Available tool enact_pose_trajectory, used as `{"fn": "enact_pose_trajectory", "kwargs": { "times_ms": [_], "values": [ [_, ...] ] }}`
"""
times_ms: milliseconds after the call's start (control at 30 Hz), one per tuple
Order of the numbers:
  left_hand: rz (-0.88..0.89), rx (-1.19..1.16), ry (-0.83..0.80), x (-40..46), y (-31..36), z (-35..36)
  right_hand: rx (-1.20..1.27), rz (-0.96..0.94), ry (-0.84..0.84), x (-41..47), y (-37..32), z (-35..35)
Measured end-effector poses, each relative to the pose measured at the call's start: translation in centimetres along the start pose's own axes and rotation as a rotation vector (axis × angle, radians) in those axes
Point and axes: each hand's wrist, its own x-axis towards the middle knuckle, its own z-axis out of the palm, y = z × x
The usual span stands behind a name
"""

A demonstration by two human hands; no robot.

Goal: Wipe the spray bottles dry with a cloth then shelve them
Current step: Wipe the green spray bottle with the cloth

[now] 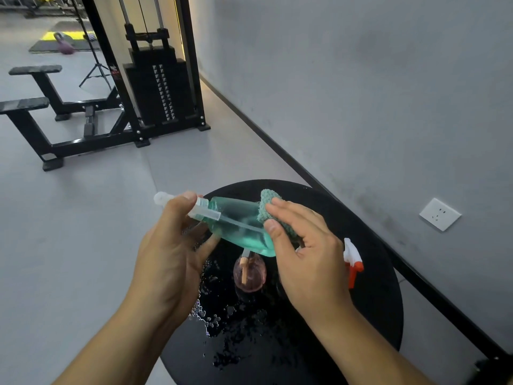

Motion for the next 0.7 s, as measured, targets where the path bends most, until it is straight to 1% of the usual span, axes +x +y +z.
{"fn": "enact_pose_trajectory", "kwargs": {
  "times_ms": [267, 467, 700],
  "values": [
    [-0.041, 0.011, 0.145, 0.1, 0.0, -0.1, -0.079, -0.088, 0.028, 0.0, 0.8, 0.3],
    [-0.063, 0.06, 0.215, 0.5, -0.7, -0.8, -0.13, -0.122, 0.04, 0.0, 1.6, 0.6],
    [-0.024, 0.102, 0.336, 0.5, -1.0, -0.8, -0.19, -0.136, -0.039, 0.0, 1.9, 0.6]
  ]
}}
